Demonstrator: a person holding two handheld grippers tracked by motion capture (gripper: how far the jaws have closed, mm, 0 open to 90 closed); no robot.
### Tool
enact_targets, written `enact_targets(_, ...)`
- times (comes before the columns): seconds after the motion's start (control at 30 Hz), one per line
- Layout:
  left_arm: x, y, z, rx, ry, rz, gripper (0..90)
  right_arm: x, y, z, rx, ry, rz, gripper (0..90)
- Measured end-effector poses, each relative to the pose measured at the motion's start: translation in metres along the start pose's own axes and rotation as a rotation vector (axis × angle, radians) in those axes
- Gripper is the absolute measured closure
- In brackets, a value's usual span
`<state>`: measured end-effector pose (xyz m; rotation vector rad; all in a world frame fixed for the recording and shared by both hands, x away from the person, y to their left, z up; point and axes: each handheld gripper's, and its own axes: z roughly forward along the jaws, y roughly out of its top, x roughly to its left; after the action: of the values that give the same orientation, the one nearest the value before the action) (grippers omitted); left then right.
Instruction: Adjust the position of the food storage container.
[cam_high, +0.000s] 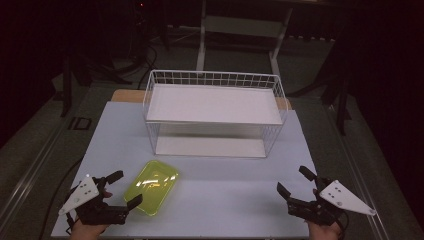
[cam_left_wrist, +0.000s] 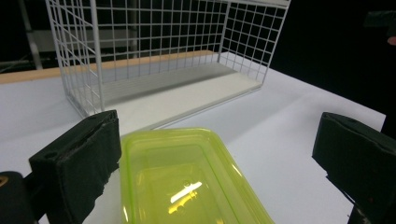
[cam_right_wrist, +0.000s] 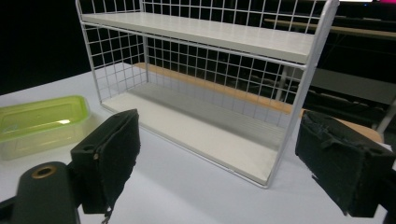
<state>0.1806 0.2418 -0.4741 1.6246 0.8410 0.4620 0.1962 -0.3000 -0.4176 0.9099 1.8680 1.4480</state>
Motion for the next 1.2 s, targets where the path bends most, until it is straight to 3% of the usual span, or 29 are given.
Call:
enact_targets(0.2,-0.001,0.002,-0.001,-0.001,-0.016,-0.006,1.9,0.003,0.0,0.003,0.009,0.026,0.001,14.0)
enact_targets(0.33,0.001,0.011,-0.002,0.015,-0.013,0.022,2.3,0.004,0.001,0.004,0.013,0.028,-0.001,14.0)
enact_targets(0.4,0.002,0.013,-0.004,0.028,-0.023,0.034,6.9,0.006,0.001,0.006,0.016,0.035,-0.001,14.0)
enact_targets(0.57,0.008,0.008,-0.017,0.079,-0.027,0.049,30.1,0.011,0.001,0.007,0.022,0.054,-0.015,14.0)
enact_targets(0.67,0.008,-0.001,-0.02,0.132,-0.036,0.032,45.5,0.012,0.001,0.008,0.02,0.055,-0.012,14.0)
enact_targets(0.8,0.008,-0.01,-0.021,0.187,-0.071,0.029,68.3,0.011,0.001,0.009,0.021,0.062,0.001,14.2)
enact_targets(0.83,0.008,-0.016,-0.021,0.234,-0.062,0.079,71.9,0.011,0.001,0.009,0.023,0.064,0.001,14.2)
enact_targets(0.93,0.01,-0.023,-0.02,0.272,-0.078,0.074,87.2,0.011,0.001,0.01,0.029,0.065,0.005,14.2)
enact_targets(1.03,0.012,-0.036,-0.018,0.325,-0.087,0.098,90.0,0.011,0.0,0.011,0.03,0.071,0.007,14.3)
enact_targets(1.2,0.013,-0.04,-0.016,0.338,-0.096,0.115,90.0,0.012,0.0,0.013,0.038,0.077,0.003,14.3)
